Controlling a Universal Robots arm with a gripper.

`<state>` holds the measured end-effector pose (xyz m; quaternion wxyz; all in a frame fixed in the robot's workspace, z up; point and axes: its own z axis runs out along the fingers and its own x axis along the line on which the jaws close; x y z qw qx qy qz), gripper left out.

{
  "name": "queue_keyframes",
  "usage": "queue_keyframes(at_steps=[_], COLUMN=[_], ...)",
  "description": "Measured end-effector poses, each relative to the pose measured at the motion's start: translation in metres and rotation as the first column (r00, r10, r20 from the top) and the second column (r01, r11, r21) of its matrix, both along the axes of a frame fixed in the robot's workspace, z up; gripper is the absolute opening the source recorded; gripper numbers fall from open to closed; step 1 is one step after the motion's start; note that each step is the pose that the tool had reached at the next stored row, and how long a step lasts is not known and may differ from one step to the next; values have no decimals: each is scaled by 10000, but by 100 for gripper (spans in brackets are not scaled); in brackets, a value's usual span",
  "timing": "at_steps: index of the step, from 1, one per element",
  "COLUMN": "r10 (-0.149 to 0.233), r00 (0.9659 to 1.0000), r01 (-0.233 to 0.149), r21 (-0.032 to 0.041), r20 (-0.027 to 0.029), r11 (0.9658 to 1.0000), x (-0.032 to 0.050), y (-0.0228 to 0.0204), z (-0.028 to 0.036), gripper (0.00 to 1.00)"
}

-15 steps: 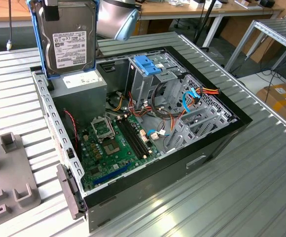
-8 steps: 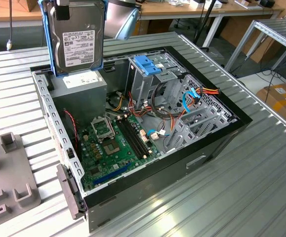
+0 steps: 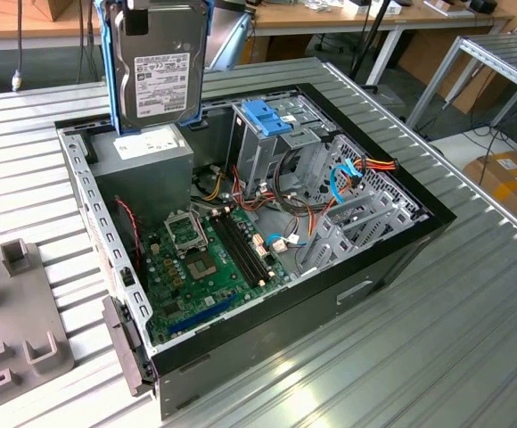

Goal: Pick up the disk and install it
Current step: 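Pick up the disk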

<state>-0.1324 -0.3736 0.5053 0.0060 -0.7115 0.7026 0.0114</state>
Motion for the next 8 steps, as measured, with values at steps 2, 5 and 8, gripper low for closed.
queue_keyframes(at_steps=[2,5,8], r10=[1,-1,0], r00=[10000,10000,10000], r01=[-1,1,0], r21=[0,0,0], r20=[0,1,0], r11=[10000,10000,10000], x=[110,184,252], y=[0,0,0], z=[0,0,0], gripper=[37,37,37])
